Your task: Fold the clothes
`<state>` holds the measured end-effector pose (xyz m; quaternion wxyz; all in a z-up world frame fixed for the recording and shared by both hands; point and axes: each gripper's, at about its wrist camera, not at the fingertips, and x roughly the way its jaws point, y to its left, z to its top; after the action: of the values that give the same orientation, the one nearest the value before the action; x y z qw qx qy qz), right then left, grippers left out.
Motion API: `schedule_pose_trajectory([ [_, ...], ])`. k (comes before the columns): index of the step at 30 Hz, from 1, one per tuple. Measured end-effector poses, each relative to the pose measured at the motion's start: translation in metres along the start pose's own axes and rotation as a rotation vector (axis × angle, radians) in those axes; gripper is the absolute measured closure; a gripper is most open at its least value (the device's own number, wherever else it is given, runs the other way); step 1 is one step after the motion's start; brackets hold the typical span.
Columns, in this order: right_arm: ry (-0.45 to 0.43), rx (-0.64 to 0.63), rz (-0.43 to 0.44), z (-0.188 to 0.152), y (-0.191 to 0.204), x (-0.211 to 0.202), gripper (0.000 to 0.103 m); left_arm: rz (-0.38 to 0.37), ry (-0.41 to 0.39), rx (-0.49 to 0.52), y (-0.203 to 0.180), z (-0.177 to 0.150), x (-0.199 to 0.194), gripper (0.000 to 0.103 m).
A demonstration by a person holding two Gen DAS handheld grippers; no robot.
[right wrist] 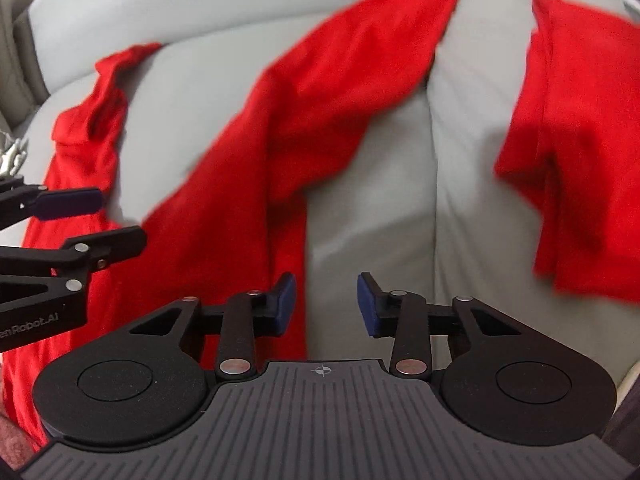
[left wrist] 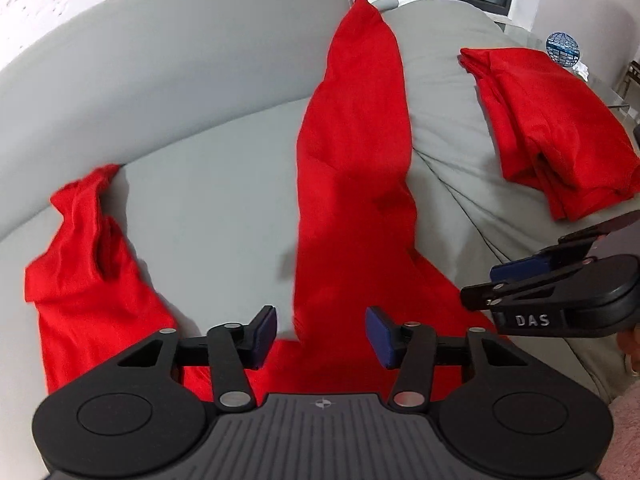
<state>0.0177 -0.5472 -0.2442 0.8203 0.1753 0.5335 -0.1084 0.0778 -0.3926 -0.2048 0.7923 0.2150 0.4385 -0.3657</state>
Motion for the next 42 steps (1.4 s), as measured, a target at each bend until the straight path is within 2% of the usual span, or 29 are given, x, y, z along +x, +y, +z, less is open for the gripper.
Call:
schedule_pose_trajectory([
  [3, -0.008, -0.005, 0.005, -0.003, 0.003, 0.005, 0.064, 0.005, 0.023, 0.009, -0.004, -0.007, 0.004, 0.056],
  [6, -0.013, -0.021, -0.049, -0.003, 0.012, 0.015, 0.061, 0.012, 0.047, -0.007, -0.005, -0.011, 0.01, 0.056],
  [9, -0.018, 0.009, -0.061, -0.001, 0.013, 0.02, 0.062, 0.019, 0.065, -0.014, -0.005, -0.014, 0.014, 0.056],
  [10, -0.02, 0.011, -0.062, 0.001, 0.012, 0.019, 0.066, 0.022, 0.071, -0.018, -0.004, -0.014, 0.016, 0.056],
  [11, -0.027, 0.01, -0.066, 0.001, 0.014, 0.019, 0.077, 0.022, 0.073, -0.019, -0.004, -0.014, 0.016, 0.056],
  [12, -0.032, 0.002, -0.064, 0.002, 0.015, 0.02, 0.081, 0.022, 0.072, -0.02, -0.003, -0.015, 0.016, 0.056],
  [13, -0.042, -0.014, -0.058, 0.001, 0.017, 0.017, 0.097, 0.022, 0.072, -0.022, -0.003, -0.015, 0.016, 0.056],
  [14, -0.05, -0.029, -0.052, 0.0, 0.018, 0.015, 0.103, 0.022, 0.072, -0.023, -0.003, -0.015, 0.016, 0.056],
  [15, -0.054, -0.031, -0.046, 0.0, 0.019, 0.014, 0.103, 0.022, 0.071, -0.022, -0.003, -0.014, 0.015, 0.056],
  [20, -0.087, 0.044, -0.062, -0.005, 0.01, -0.003, 0.103, 0.008, 0.056, -0.016, -0.004, -0.015, 0.007, 0.056],
  [24, -0.085, 0.145, -0.124, -0.016, -0.012, -0.022, 0.103, -0.005, 0.065, 0.004, -0.008, -0.02, 0.004, 0.056],
  [28, 0.014, 0.217, -0.176, -0.033, -0.033, -0.022, 0.103, 0.015, 0.104, 0.012, -0.013, -0.03, 0.007, 0.055],
  [29, 0.05, 0.198, -0.237, -0.037, -0.033, -0.019, 0.103, 0.012, 0.099, 0.006, -0.012, -0.031, 0.005, 0.056],
  [30, 0.055, 0.192, -0.249, -0.038, -0.033, -0.02, 0.102, 0.01, 0.093, 0.0, -0.011, -0.031, 0.003, 0.056],
  [32, 0.045, 0.236, -0.191, -0.038, -0.039, -0.026, 0.09, 0.007, 0.075, -0.009, -0.009, -0.031, -0.001, 0.055],
  [34, 0.014, 0.261, -0.136, -0.034, -0.044, -0.035, 0.085, 0.025, 0.023, -0.028, -0.004, -0.025, -0.006, 0.05],
  [35, -0.018, 0.247, -0.123, -0.03, -0.044, -0.039, 0.078, 0.033, 0.004, -0.048, -0.001, -0.021, -0.006, 0.046],
  [37, -0.061, 0.222, -0.117, -0.022, -0.043, -0.043, 0.071, 0.05, -0.032, -0.087, 0.005, -0.011, -0.006, 0.043],
  [39, -0.116, 0.212, -0.085, -0.008, -0.046, -0.045, 0.071, 0.059, -0.047, -0.11, 0.01, -0.001, -0.002, 0.037],
  [42, -0.166, 0.209, -0.062, 0.009, -0.051, -0.044, 0.069, 0.071, -0.055, -0.113, 0.015, 0.018, 0.014, 0.036],
])
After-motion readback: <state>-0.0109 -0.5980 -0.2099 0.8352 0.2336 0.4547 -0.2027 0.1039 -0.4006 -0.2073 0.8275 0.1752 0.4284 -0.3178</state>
